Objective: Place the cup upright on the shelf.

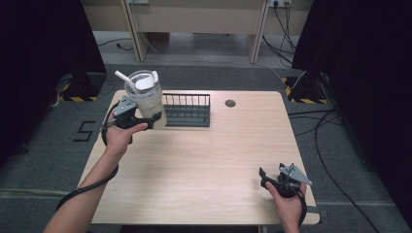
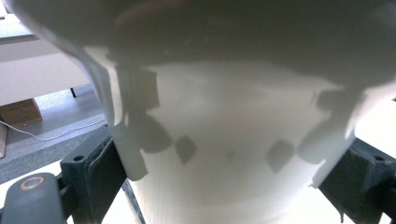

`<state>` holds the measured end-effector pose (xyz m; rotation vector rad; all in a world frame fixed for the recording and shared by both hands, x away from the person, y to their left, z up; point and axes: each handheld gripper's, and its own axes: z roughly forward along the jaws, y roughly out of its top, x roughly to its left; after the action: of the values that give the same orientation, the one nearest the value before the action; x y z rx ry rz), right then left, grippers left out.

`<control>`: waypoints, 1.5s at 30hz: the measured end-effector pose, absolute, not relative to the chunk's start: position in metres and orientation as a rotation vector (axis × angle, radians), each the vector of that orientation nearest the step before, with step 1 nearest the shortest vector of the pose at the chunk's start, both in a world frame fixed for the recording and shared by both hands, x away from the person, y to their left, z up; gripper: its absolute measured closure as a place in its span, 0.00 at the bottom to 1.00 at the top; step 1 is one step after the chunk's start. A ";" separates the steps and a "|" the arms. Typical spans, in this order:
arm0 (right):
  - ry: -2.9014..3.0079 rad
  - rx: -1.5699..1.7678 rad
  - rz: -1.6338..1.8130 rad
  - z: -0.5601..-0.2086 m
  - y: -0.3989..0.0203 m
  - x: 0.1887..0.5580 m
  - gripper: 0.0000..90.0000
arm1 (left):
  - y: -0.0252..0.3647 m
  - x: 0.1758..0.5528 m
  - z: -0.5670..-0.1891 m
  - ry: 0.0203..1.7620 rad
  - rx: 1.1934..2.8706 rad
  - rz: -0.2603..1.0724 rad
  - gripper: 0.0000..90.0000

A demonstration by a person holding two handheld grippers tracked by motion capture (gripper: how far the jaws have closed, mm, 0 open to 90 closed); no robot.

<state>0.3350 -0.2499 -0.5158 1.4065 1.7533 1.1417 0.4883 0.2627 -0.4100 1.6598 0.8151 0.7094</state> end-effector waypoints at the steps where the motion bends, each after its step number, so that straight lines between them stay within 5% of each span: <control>1: 1.754 1.406 1.142 -0.516 -0.250 0.335 0.21 | 0.262 0.489 -0.409 0.817 1.660 0.705 0.12; 45: 1.745 1.412 1.158 -0.516 -0.252 0.335 0.21 | 0.235 0.535 -0.391 0.818 1.660 0.701 0.12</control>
<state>0.3354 -0.2521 -0.5160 1.4120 1.7446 1.1583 0.5347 0.2350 -0.3915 1.6598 0.8179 0.7009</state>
